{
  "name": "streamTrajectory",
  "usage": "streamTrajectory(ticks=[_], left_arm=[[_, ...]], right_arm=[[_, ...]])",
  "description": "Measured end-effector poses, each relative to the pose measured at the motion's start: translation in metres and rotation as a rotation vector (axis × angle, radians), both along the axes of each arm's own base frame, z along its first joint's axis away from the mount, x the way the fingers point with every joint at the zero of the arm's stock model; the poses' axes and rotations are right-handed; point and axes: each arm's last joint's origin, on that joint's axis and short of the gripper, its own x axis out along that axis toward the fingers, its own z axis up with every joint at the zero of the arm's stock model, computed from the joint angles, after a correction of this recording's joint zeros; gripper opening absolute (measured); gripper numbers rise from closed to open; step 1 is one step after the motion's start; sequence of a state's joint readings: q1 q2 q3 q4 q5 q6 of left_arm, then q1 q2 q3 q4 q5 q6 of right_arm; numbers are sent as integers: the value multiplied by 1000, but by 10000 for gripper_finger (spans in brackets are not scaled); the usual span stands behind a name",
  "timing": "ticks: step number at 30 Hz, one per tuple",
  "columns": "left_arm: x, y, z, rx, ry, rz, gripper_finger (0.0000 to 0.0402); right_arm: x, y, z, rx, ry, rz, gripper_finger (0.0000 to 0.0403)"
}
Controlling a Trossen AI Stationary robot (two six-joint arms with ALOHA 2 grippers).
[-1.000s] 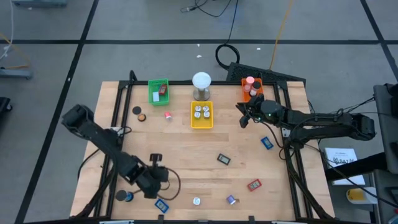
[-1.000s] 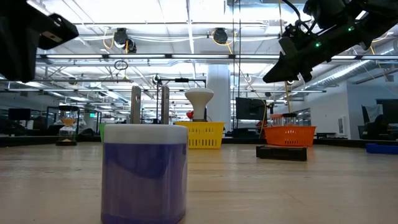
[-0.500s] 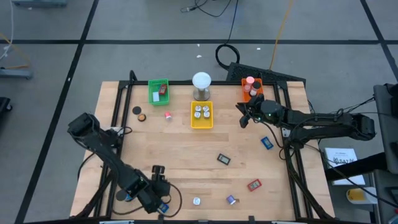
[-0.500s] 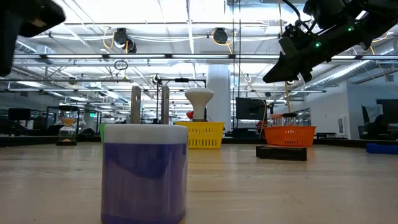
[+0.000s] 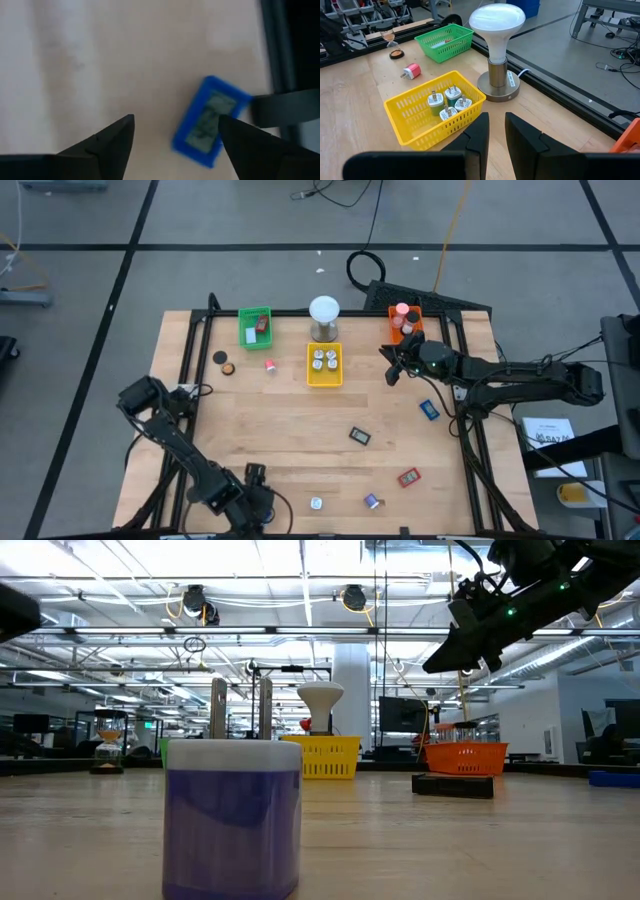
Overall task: Pick & Place Office items
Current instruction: Put the bottom blue digital clock into the green bin
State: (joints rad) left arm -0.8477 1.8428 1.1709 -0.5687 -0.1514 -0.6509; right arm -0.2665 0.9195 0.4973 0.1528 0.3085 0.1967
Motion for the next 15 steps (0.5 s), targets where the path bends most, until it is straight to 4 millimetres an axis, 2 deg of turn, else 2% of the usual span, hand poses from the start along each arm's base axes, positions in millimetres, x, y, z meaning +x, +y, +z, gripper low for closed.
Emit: streamTrajectory(ticks=[9,15], left_arm=[[0,-10,1,-57,-48,-48,307],[-1,-16,-14,-28,-29,-79,300]], right_arm=[[0,0,0,0,0,0,55],[0,0,0,0,0,0,55]])
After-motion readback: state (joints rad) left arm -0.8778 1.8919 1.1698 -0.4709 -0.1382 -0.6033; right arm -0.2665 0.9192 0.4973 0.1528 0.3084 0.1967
